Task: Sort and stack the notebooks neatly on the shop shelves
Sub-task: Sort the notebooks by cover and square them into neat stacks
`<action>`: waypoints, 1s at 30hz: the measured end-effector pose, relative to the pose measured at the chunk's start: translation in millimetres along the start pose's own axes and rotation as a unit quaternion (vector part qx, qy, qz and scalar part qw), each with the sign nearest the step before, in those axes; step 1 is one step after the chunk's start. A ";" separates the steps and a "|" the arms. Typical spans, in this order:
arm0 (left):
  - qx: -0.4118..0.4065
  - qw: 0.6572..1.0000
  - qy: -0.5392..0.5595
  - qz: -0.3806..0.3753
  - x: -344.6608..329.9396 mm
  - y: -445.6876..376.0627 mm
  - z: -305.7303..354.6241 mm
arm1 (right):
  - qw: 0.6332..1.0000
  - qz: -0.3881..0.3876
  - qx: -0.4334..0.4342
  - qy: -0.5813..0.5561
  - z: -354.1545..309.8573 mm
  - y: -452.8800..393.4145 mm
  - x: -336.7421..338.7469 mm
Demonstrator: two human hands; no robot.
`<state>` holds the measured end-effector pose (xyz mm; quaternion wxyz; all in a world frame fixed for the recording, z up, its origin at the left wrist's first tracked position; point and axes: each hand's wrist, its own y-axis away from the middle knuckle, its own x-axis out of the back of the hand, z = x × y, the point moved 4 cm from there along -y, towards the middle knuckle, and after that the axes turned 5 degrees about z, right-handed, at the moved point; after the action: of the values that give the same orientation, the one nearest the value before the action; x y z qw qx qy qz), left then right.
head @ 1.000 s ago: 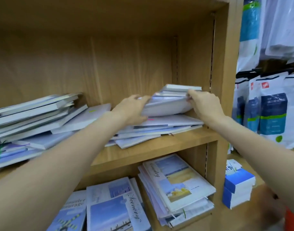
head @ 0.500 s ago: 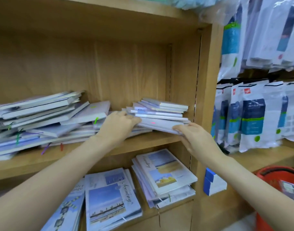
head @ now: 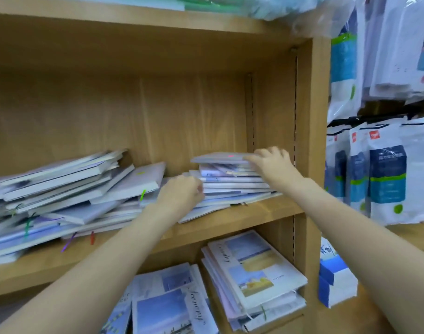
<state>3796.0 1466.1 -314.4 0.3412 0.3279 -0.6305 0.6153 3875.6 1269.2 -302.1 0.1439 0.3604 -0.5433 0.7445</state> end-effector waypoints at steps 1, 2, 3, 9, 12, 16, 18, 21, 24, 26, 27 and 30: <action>0.005 0.999 -0.009 -0.039 -7.4 -2.9 -1.2 | 1.000 -0.016 0.004 -0.002 -6.1 1.1 -11.4; 0.002 0.999 -0.011 -0.049 -11.7 -6.7 -1.8 | 1.000 0.005 0.017 -0.011 -12.0 3.6 -17.6; -0.006 0.999 -0.015 -0.043 -12.9 -9.5 -0.8 | 0.998 0.049 0.041 -0.014 -17.4 6.6 -18.4; -0.065 0.992 -0.052 0.091 -3.9 -14.3 12.0 | 0.954 0.272 0.099 -0.077 -4.1 44.7 -12.3; -0.142 0.958 -0.104 0.225 1.2 -17.7 13.2 | 0.956 0.245 0.117 -0.106 -1.3 59.5 -20.4; -0.159 0.975 -0.089 0.128 -7.9 -34.8 24.6 | 0.975 0.122 0.077 -0.171 4.5 64.2 -44.2; -0.139 0.983 -0.103 0.069 -12.7 -48.1 28.2 | 0.980 0.102 0.072 -0.155 7.7 62.0 -50.3; -0.133 0.982 -0.121 0.059 -12.5 -62.1 33.4 | 0.985 0.056 0.050 -0.154 13.2 52.2 -51.3; -0.117 0.984 -0.121 0.048 -4.1 -72.1 32.2 | 0.996 -0.008 0.024 -0.089 22.0 34.9 -52.0; -0.125 0.983 -0.132 0.032 -2.2 -75.4 29.6 | 0.997 -0.046 0.035 -0.055 26.4 23.2 -53.1; -0.131 0.982 -0.134 0.026 -3.3 -75.3 28.3 | 0.995 -0.065 0.038 -0.062 28.7 19.8 -53.5; -0.123 0.986 -0.110 0.011 -5.7 -75.4 23.8 | 0.992 -0.073 0.017 -0.104 36.5 13.9 -50.6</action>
<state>3861.3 1440.2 -277.8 0.3005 0.3426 -0.7384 0.4970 3916.4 1239.7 -341.6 0.1345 0.4774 -0.5148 0.6993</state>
